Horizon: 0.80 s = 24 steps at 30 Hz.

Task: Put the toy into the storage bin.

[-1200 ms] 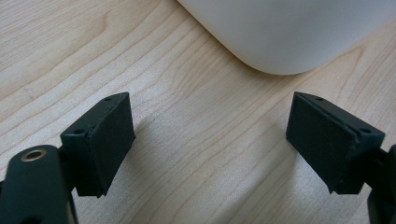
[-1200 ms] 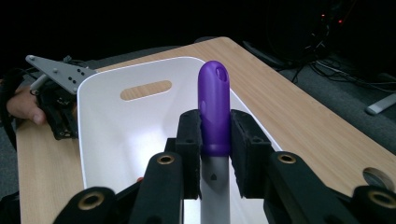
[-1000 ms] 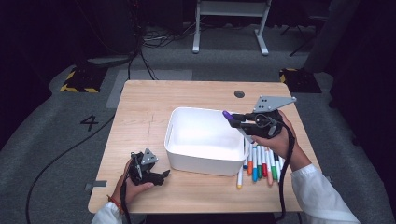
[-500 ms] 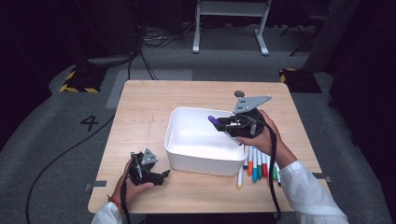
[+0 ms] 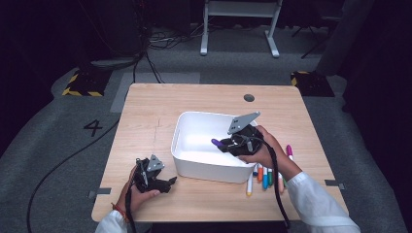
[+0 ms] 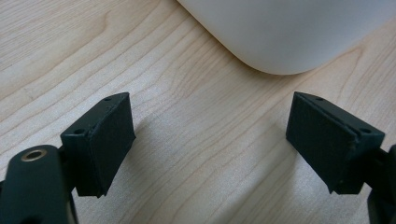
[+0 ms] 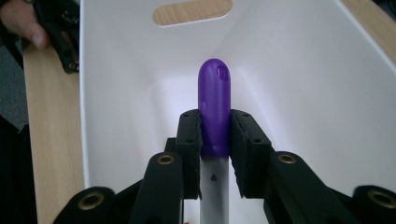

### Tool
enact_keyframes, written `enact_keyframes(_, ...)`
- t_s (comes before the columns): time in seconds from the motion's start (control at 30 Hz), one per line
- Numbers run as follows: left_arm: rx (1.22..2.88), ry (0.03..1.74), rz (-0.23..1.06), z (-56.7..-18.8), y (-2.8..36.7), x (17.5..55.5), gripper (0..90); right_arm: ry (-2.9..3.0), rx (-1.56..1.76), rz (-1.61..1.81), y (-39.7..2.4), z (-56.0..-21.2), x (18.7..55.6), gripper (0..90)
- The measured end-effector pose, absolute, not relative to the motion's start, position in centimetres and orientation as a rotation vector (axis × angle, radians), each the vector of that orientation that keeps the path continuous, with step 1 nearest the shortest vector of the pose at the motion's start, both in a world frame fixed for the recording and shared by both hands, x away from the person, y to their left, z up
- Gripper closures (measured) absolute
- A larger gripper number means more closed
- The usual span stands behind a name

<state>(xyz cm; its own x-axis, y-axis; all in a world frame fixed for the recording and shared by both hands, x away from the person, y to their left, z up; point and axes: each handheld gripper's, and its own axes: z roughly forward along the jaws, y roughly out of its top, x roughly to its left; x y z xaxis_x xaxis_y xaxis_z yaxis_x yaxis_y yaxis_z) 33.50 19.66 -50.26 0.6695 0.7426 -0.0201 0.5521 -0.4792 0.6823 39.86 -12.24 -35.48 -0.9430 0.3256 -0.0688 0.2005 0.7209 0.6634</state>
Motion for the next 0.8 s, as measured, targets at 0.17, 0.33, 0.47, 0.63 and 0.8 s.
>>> enact_keyframes(0.17,2.21,0.993,0.366,-50.3,19.7,33.5,15.3,2.803,0.392,0.96,-11.8,-36.2,39.3,74.6)
enact_keyframes(0.33,2.21,0.993,0.366,-50.3,19.7,33.5,15.3,2.847,0.354,0.896,-11.3,-36.7,39.0,74.5)
enact_keyframes(0.47,2.21,0.994,0.367,-50.3,19.7,33.5,15.3,2.892,0.326,0.891,-11.2,-36.8,38.8,74.3)
enact_keyframes(0.63,2.21,0.993,0.367,-50.3,19.7,33.5,15.3,2.915,0.315,0.877,-11.1,-36.9,38.7,74.2)
enact_keyframes(0.8,2.21,0.993,0.367,-50.3,19.7,33.5,15.4,2.923,0.321,0.891,-11.2,-36.9,38.6,71.5)
